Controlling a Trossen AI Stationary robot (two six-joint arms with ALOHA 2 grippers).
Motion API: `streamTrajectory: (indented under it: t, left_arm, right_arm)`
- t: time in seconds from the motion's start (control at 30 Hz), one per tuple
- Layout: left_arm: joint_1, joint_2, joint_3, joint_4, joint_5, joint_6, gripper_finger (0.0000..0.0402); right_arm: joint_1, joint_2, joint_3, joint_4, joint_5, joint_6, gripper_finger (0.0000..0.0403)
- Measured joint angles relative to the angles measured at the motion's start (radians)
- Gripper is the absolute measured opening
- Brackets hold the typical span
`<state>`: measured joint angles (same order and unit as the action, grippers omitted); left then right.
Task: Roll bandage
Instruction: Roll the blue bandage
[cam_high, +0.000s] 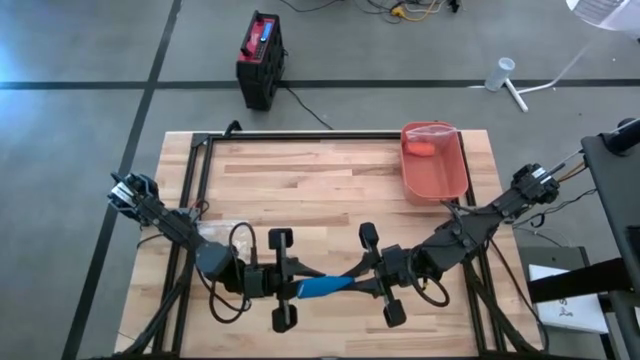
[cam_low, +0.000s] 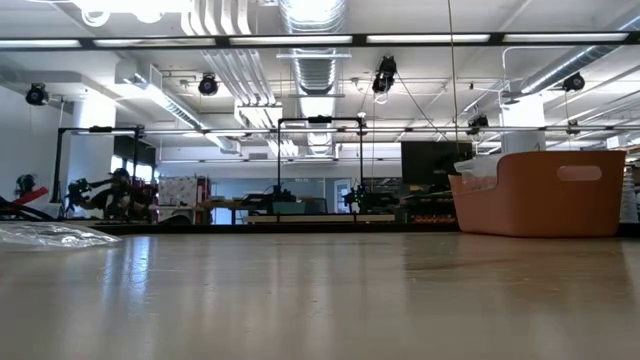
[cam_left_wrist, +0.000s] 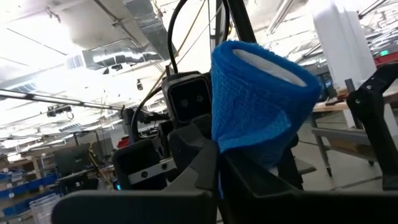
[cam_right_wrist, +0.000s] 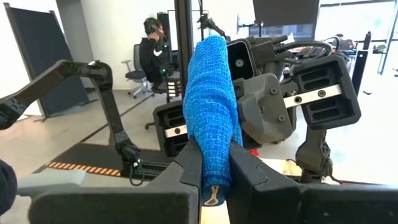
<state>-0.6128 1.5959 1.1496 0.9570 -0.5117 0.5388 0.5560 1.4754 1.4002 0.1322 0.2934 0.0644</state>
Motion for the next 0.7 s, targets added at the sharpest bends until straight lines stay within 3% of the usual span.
streamTrajectory:
  t: [0.7]
  left_arm:
    - [-0.018, 0.002, -0.019, -0.062, -0.024, -0.047, 0.0000]
  right_arm:
    - [0.002, -0.011, -0.001, 0.007, 0.007, -0.012, 0.0028]
